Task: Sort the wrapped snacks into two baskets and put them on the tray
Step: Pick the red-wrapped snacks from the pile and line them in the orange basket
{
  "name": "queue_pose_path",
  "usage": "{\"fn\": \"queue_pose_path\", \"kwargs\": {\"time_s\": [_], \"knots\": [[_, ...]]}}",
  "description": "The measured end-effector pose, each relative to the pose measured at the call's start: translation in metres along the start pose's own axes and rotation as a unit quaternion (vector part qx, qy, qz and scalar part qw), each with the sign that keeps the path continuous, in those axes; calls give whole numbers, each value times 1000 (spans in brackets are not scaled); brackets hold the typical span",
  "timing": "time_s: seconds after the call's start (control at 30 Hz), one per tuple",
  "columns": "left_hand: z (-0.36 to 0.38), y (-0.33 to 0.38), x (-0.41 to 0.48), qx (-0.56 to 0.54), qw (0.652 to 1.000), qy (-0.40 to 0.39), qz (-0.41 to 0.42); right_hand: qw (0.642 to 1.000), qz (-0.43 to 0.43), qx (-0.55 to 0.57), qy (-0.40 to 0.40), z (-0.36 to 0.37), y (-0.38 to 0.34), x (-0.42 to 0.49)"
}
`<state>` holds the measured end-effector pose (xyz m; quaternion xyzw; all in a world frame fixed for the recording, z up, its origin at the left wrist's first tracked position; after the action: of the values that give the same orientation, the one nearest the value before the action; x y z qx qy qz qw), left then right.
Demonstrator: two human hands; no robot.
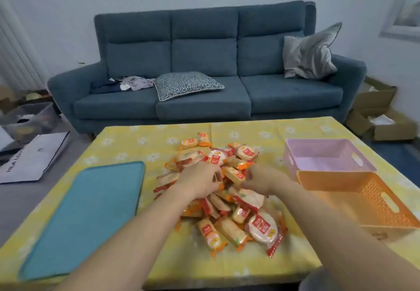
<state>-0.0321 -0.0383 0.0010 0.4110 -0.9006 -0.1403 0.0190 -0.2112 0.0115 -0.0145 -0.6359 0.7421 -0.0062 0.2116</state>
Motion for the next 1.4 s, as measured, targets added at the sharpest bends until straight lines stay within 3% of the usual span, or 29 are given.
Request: {"fn": "queue_pose_path", "kwargs": {"time_s": [0.1,0.27,0.47,0.67,0.73,0.8,0.87,0.97,1.07,1.1,1.13,1.17,1.2,1.27,1.33,1.4], "knots": [[49,4,9,66,997,-37,34,997,20,-37,-62,51,17,10],[99,-11,13,159,980,-112,40,998,33,-35,33,76,33,24],[93,-18,25,130,989,-49,53,994,14,83,67,40,36,26],[82,-39,24,-105,994,-18,7,971,8,229,72,33,37,27],[75,-43,23,-224,974,27,10,961,37,259,91,35,44,32],[68,-41,23,-355,932,69,20,942,41,312,120,34,46,34],[62,-34,24,-422,901,94,23,907,-5,407,111,32,37,34],[57,-27,27,-468,878,105,11,844,-75,531,13,33,14,29],[56,-26,25,-500,861,91,14,778,-41,626,-35,34,12,23],[56,-27,22,-494,865,88,15,804,-15,594,-8,33,20,21],[58,-30,19,-489,868,86,10,871,2,490,32,29,31,18],[59,-34,14,-489,869,82,-4,943,19,328,59,27,41,13],[61,-40,11,-493,866,76,-22,984,38,162,59,29,47,9],[61,-54,2,-493,865,62,-66,997,71,-22,-29,51,54,-5],[58,-65,-9,-509,853,57,-97,987,99,-69,-111,79,52,-18],[54,-74,-19,-552,823,55,-124,981,111,-107,-118,96,47,-22]]}}
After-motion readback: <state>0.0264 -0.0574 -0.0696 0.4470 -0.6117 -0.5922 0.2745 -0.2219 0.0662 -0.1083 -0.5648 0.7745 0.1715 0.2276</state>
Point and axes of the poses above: each hand's wrist, its own x-axis towards the middle knuckle, its own z-axis out of the palm, y = z × x, the point moved 5 cm from there along x, towards the middle knuckle, and after that the axes turned 6 degrees about -y, right-handed, at the moved point
